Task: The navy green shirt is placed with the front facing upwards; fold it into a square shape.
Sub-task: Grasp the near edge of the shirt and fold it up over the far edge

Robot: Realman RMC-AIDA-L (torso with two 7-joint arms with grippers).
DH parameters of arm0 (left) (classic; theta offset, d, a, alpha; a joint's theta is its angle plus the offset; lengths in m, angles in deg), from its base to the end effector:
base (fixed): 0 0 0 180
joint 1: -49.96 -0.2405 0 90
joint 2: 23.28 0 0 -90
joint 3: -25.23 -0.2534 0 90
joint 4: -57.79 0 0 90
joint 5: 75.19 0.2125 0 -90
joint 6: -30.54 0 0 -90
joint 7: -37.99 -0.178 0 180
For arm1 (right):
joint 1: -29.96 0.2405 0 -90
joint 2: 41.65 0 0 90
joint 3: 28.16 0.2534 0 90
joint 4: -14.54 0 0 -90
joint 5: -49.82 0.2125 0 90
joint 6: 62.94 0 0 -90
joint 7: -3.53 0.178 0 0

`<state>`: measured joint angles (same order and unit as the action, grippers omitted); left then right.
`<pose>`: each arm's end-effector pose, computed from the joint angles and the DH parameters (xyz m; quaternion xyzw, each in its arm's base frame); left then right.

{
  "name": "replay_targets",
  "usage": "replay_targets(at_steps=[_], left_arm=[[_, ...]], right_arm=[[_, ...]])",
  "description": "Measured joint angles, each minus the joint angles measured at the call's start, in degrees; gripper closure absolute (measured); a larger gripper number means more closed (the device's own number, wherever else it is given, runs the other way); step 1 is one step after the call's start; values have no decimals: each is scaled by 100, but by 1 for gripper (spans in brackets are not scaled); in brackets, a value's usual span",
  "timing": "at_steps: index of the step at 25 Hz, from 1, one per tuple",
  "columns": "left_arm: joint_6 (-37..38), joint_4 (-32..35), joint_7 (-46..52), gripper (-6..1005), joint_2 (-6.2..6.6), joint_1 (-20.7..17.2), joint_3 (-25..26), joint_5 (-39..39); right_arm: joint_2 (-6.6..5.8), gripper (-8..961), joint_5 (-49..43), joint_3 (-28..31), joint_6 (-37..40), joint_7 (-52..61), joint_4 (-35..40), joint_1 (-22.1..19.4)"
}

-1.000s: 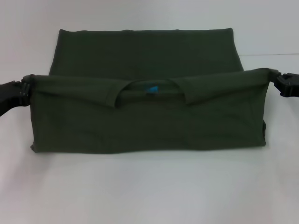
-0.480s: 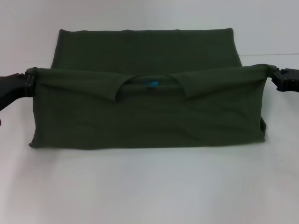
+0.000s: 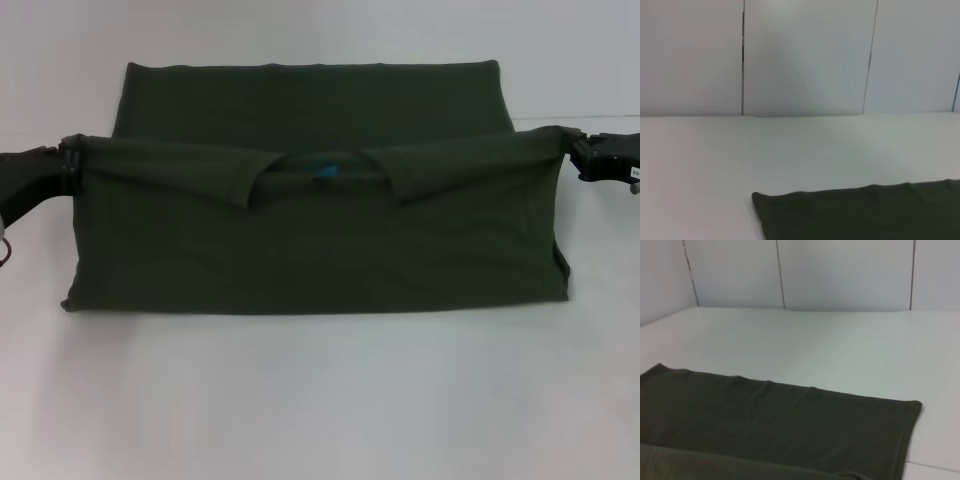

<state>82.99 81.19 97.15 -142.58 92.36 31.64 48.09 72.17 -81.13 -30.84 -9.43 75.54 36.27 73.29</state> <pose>-0.3229 0.4451 0.0176 -0.7796 -0.3275 -0.2145 0.4889 0.3210 0.4532 0.0282 -0.8207 0.3369 0.1740 0.4275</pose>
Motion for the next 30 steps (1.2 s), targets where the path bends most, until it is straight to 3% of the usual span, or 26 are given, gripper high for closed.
replay_targets(at_steps=[14, 30], left_arm=[[-594, -290, -433, 822, -21, 226, 0, -208], [-823, -307, -598, 810, -87, 325, 4, -301]], right_arm=[[2, 928, 0, -110, -538, -150, -134, 208], [50, 928, 353, -626, -1121, -385, -381, 336]])
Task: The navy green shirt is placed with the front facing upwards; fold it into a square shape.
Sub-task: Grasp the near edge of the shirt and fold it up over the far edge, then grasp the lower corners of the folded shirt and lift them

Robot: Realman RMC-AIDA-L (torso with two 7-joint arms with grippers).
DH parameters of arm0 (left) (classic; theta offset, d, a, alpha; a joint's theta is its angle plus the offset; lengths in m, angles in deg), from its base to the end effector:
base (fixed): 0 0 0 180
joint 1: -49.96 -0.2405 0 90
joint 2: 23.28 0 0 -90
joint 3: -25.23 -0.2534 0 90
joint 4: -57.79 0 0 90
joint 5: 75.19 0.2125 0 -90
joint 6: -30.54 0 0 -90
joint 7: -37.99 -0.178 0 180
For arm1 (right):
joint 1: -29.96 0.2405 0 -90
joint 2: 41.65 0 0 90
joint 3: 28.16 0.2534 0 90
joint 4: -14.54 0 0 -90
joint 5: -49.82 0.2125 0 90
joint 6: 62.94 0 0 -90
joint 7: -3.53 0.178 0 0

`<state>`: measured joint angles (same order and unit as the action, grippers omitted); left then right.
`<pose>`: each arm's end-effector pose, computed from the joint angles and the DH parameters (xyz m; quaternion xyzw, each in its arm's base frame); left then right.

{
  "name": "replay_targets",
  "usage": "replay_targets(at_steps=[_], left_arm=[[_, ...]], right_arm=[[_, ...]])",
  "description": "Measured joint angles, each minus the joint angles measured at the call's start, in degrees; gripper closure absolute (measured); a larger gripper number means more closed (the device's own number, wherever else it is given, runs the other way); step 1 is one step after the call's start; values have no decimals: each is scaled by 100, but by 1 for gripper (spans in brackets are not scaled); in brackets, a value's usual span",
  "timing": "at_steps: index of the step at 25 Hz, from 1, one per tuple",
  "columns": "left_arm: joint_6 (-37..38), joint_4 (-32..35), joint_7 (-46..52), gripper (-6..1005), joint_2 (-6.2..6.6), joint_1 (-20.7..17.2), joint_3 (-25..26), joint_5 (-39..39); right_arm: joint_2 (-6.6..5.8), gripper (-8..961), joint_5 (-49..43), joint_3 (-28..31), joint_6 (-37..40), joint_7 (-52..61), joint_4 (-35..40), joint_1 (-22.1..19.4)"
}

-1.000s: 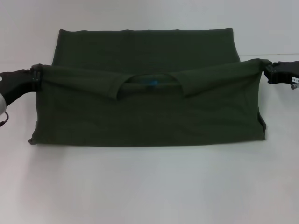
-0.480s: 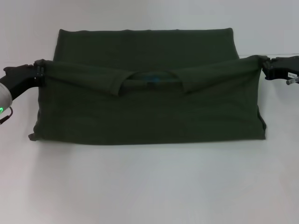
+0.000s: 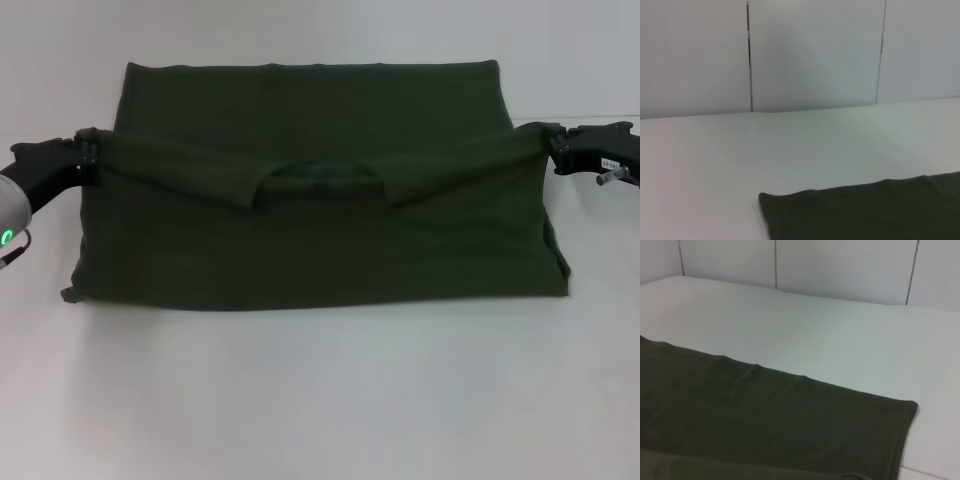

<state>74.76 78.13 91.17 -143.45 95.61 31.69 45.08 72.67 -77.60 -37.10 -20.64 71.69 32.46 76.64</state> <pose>-0.3126 0.4626 0.0035 -0.7762 -0.3200 -0.1842 0.5111 0.3107 0.4747 0.0116 -0.8274 0.3111 0.1191 0.4521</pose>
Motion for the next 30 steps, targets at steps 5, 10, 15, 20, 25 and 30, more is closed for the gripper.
replay_targets(at_steps=[5, 10, 15, 20, 25, 30], left_arm=[[-73, -120, -226, 806, -8, 32, -1, -175], [-401, -217, -268, 802, -17, 122, -4, -212], [-570, -220, -314, 798, -74, 153, 7, -365], [-582, -206, -383, 594, -86, 101, 16, -870], [-590, -205, -291, 494, -64, 39, 14, -1214], [-525, -38, 850, 393, -2, -105, -466, -1214]], right_arm=[[12, 928, 147, -2, -111, -6, -8, 15], [50, 868, 237, -43, -235, -9, -8, -1], [92, 780, 265, -92, -449, -14, -12, 9], [171, 625, 397, -112, -695, -20, 4, 39], [173, 384, 646, -121, -571, 68, 58, -14], [129, 185, 649, -433, -161, 787, 329, -149]])
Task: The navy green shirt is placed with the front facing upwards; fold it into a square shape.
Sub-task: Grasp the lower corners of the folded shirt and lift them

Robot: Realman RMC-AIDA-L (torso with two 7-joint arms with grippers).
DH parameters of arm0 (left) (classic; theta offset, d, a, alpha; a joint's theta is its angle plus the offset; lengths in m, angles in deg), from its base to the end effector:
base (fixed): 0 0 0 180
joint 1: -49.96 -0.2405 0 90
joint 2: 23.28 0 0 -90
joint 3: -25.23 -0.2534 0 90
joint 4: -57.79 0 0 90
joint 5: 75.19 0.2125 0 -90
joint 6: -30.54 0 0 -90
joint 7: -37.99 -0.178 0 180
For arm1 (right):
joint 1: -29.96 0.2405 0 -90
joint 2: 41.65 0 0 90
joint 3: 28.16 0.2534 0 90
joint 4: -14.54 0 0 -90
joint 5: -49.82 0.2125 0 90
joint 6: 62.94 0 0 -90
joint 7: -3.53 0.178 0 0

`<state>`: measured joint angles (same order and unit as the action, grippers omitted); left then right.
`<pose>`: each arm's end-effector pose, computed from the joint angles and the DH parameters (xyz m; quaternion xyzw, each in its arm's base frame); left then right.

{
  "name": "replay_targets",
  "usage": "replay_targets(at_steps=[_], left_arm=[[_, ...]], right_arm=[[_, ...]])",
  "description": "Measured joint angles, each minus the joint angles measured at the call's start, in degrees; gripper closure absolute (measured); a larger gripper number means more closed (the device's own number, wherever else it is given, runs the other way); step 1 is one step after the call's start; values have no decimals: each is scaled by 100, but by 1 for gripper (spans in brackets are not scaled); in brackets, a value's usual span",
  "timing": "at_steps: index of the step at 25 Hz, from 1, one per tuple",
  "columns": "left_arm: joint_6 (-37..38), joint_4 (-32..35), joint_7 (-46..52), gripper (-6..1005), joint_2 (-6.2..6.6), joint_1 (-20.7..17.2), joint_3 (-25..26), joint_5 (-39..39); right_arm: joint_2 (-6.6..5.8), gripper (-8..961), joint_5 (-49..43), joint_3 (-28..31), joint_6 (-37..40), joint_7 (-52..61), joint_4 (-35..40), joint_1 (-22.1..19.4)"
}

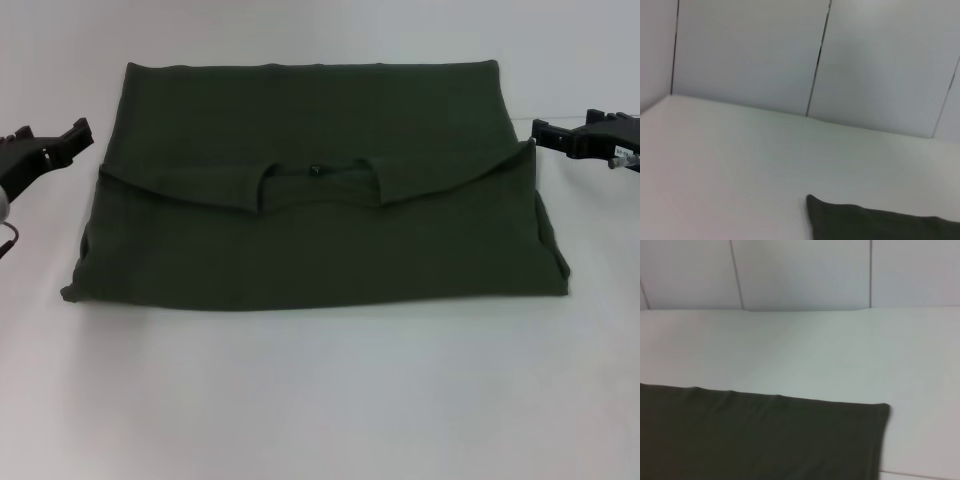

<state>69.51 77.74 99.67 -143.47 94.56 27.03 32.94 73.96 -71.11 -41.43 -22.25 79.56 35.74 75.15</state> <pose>-0.3258 0.4668 0.0193 -0.6954 -0.4167 -0.2412 0.5334 0.3143 0.4767 0.0225 -0.7859 0.3687 0.1595 0.4700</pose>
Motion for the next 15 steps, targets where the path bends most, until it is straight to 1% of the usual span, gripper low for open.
replay_targets(at_steps=[1, 2, 4, 5, 6, 8, 10, 13, 15], left_arm=[[12, 72, 261, 373, 2, -39, -191, 1], [87, 228, 834, 353, 2, -130, -564, 2], [300, 540, 1737, 158, -10, -319, -1172, -1], [541, 760, 2287, 158, -18, -468, -1486, -9], [768, 932, 2632, 158, -20, -584, -1677, -18], [1429, 1261, 3211, 159, -23, -832, -1820, -29], [2000, 1520, 3451, 161, -40, -1029, -1795, -31], [2902, 1894, 3633, 166, -88, -1354, -1779, -24], [3415, 2046, 3577, 170, -100, -1526, -1851, 36]], right_arm=[[6, 150, 3, -91, 125, 141, 93, -46], [19, 115, 13, -167, 263, 295, 193, -94], [108, 44, 119, -228, 737, 551, 530, -271], [150, 9, 202, -230, 992, 636, 705, -386], [189, 10, 325, -233, 1298, 695, 882, -507], [240, 11, 565, -239, 1857, 759, 1113, -740], [244, 13, 755, -242, 2434, 798, 1241, -953], [151, 15, 864, -259, 3236, 1009, 1280, -1241], [104, 16, 862, -318, 3553, 1172, 1287, -1386]])
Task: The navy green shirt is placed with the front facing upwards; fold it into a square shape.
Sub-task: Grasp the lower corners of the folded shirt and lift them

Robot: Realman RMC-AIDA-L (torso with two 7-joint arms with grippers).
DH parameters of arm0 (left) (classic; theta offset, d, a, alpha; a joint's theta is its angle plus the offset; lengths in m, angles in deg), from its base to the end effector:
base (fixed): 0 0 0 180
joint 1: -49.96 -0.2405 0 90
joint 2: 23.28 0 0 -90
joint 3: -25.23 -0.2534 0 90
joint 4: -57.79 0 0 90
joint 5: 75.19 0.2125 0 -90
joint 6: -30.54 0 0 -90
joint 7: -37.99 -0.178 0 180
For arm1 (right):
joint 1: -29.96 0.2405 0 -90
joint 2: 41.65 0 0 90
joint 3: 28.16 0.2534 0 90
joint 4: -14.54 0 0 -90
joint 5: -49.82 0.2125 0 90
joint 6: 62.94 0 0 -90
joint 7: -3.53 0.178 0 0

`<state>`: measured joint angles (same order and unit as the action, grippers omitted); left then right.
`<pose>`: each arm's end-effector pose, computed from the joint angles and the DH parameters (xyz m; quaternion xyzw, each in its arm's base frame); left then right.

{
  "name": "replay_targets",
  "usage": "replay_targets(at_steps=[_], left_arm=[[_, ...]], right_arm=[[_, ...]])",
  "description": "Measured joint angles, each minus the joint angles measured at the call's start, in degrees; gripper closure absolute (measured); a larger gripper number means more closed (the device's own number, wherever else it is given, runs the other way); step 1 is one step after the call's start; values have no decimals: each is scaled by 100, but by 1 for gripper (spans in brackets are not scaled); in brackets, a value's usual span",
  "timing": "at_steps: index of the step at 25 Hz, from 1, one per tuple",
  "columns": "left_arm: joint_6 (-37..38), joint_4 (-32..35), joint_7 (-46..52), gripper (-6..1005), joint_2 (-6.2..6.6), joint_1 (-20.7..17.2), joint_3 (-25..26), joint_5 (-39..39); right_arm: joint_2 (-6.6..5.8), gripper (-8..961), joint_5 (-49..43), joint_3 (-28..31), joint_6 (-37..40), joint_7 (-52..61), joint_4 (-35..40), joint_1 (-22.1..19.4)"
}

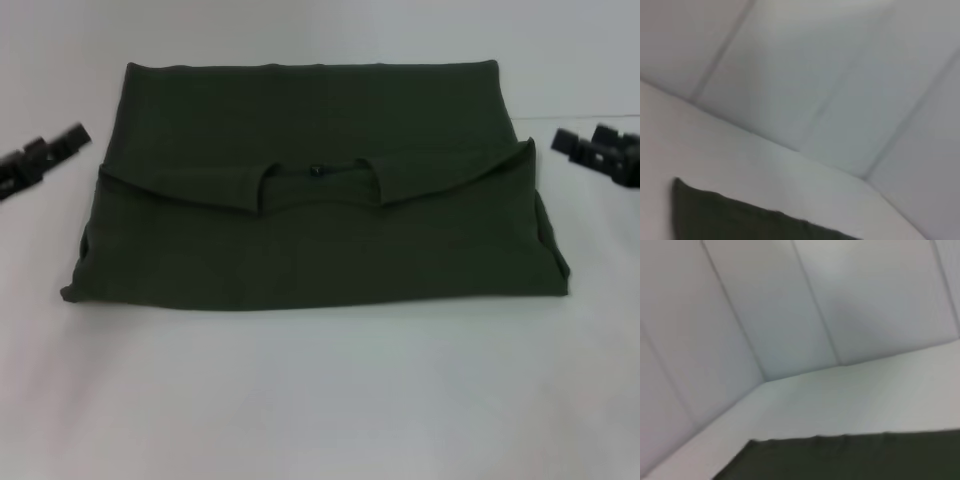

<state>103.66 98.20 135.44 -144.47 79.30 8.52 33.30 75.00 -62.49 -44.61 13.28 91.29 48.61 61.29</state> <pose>-0.3062 0.3925 0.0538 -0.7350 -0.4441 -0.3765 0.3477 0.3051 0.3946 0.0510 -0.7959 0.3801 0.3323 0.3340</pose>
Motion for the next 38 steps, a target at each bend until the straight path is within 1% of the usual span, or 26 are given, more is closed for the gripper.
replay_targets(at_steps=[3, 7, 9, 12, 18, 27, 32, 38], left_arm=[[426, 254, -87, 168, -22, -246, -81, 300], [552, 604, -165, 166, -40, -422, -128, 1023], [586, 732, -427, 165, -45, -442, -144, 1413], [538, 791, -921, 165, -46, -444, -140, 1676], [424, 773, -1263, 170, -11, -302, -253, 2289], [-355, 544, -1112, 170, -42, -166, -955, 2522], [-537, 541, -987, 174, -47, -150, -1015, 2546], [-700, 540, -866, 185, -43, -120, -1037, 2759]], right_arm=[[-20, 17, 13, -48, 329, 35, 9, -241], [47, 18, 24, -51, 444, -149, 14, -406], [89, 19, 23, -51, 458, -217, 15, -418], [136, 20, 1, -76, 468, -232, 16, -388], [208, 22, -6, -133, 475, -237, 10, -349], [215, 26, -9, -131, 489, -189, -9, -365], [218, 28, -4, -129, 491, -183, -15, -371], [218, 29, 26, -129, 501, -176, -19, -373]])
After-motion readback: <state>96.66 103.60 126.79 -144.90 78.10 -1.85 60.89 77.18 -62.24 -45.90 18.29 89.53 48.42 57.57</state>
